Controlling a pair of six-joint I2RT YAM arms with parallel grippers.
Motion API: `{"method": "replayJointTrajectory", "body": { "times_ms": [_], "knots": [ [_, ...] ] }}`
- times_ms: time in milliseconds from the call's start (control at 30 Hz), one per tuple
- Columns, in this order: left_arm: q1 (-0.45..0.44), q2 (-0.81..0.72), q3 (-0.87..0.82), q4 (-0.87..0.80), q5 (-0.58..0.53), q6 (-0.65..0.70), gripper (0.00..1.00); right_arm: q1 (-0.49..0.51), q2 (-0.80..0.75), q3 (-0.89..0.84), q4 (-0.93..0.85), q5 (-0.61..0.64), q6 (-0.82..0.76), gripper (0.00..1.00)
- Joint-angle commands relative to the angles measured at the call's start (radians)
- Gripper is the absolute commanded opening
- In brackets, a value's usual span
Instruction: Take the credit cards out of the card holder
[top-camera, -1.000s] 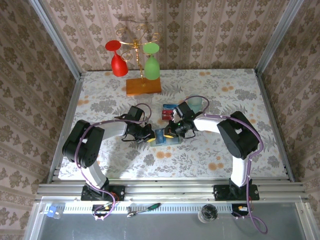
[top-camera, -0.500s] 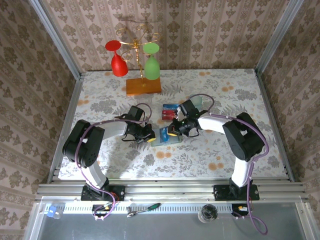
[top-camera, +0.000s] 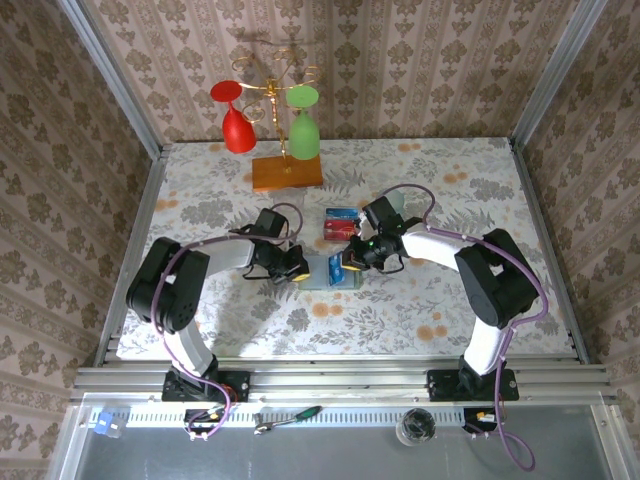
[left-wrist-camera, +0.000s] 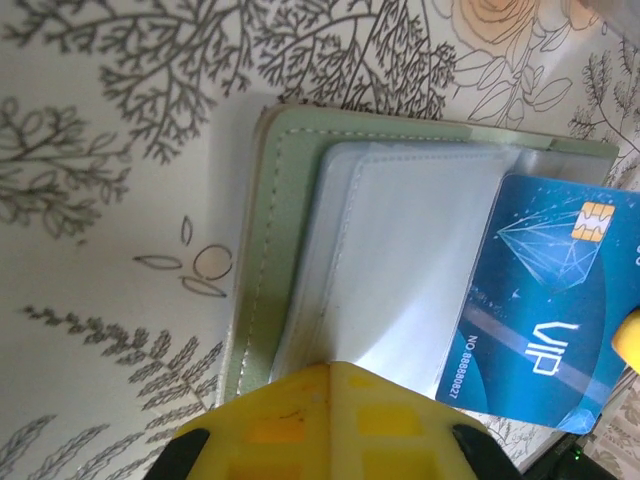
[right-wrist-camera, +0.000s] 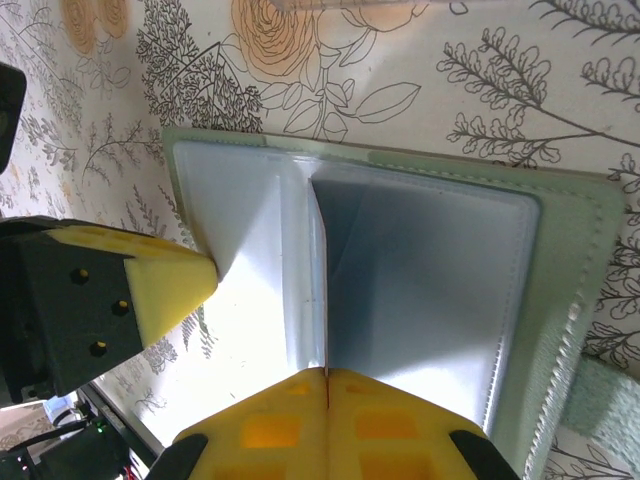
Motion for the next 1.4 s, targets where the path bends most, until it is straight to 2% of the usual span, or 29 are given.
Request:
{"method": "replayJointTrajectory", "body": {
  "times_ms": [0, 833, 1200, 1367],
  "knots": [
    [0.009, 0.031, 0.03, -0.042, -0.016, 0.037, 0.0, 0.005, 0.006, 0.014, -0.021, -0.005, -0.015, 0.01],
    [-0.013, 0.081, 0.017, 0.061, 0.049, -0.01, 0.0, 0.038, 0.038, 0.061, -0.087, 0.05, -0.015, 0.0],
    [0.016, 0.034, -0.027, 0.062, 0.04, -0.012, 0.0, 0.028, -0.042, 0.119, -0.216, 0.112, -0.108, 0.0],
    [0.017, 0.025, -0.024, 0.065, 0.043, -0.014, 0.0, 0.021, -0.062, 0.183, -0.31, 0.14, -0.227, 0.0]
  ]
}}
